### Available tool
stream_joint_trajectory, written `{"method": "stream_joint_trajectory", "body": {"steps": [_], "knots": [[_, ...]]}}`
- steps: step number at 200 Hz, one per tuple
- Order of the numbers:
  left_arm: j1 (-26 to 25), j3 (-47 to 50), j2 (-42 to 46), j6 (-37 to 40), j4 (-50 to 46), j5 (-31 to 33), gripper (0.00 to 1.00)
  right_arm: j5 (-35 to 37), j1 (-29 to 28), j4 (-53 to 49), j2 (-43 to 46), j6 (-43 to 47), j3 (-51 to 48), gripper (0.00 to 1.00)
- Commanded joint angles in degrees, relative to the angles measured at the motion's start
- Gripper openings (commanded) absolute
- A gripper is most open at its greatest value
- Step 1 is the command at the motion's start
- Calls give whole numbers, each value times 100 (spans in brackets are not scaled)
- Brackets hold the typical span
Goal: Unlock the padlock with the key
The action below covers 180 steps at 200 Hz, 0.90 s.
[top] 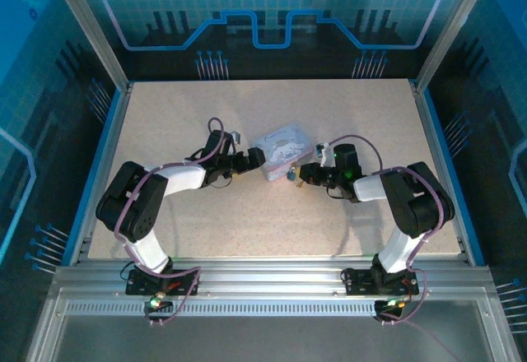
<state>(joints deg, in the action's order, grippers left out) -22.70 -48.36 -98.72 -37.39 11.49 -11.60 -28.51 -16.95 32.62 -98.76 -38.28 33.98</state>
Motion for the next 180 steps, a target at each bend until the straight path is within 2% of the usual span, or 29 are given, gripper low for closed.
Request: {"method": "stream_joint_trajectory", "body": {"steps": [1,15,35,62,92,134,180], "knots": [[-74,186,-24,108,-437,122,99,-83,-27,-6,-2,145,85,0],[-73,183,-27,102,-437,126,99,-127,-21,25,-66,178,57,0],[-69,169,-13,113,-453,131,99,-31,-19,-21,5,339,-21,7],[-72,138,-14,109,-480,131,99,113,2,-103,303,595,-171,26],[-78,127,-7,103,-481,140,99,363,-78,-456,597,817,-272,40],[-70,124,2,100,-485,134,99,644,-256,-826,511,1041,-134,42],[-69,118,2,85,-470,131,99,561,-328,-437,123,900,-18,38]]}}
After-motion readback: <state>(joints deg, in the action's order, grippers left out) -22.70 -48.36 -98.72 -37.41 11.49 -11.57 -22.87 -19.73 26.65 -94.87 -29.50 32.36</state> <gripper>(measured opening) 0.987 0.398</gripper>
